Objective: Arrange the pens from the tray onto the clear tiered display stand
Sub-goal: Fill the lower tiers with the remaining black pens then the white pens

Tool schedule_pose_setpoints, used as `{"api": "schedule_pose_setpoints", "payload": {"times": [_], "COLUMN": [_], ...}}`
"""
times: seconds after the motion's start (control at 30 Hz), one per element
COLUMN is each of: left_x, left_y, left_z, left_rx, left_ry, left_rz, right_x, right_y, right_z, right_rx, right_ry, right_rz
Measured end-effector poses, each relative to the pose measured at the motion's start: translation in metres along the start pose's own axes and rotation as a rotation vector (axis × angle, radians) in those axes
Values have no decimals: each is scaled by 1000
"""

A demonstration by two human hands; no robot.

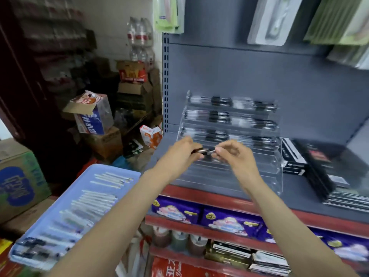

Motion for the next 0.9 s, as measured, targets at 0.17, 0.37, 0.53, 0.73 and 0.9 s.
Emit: {"api": "schedule_pose_setpoints", "payload": {"times": [0.17,0.37,0.53,0.73,0.9], "left_x": [4,12,15,20,22], "left_y": [-3,1,-16,-20,-17], "left_z": [-11,-12,-5,-2,-1], "left_rx": [-108,-106,-268,-304,-285], "left_ry": [-102,-115,-135,-180,-158], "left_rz": [60,98,178,218,170], "right_x": [-9,-31,-42,-36,-40], "right_y": [-59,-61,-58,-43,-32], "right_z": [-18,-34,-44,-50,-58], "right_rx": [-216,-211,-132,4,72], "right_ry": [0,51,68,-49,-31], "right_rz": [-93,26,306,705,798]}}
Point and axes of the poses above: each hand's wrist, its own z-axis away from the middle knuckle, its own y-axis out of the palm, x = y × z, the point moved 7 cm from there along -z, towards the middle knuckle, and after that the axes turned 2 degrees about -x, right-handed, at the moved point
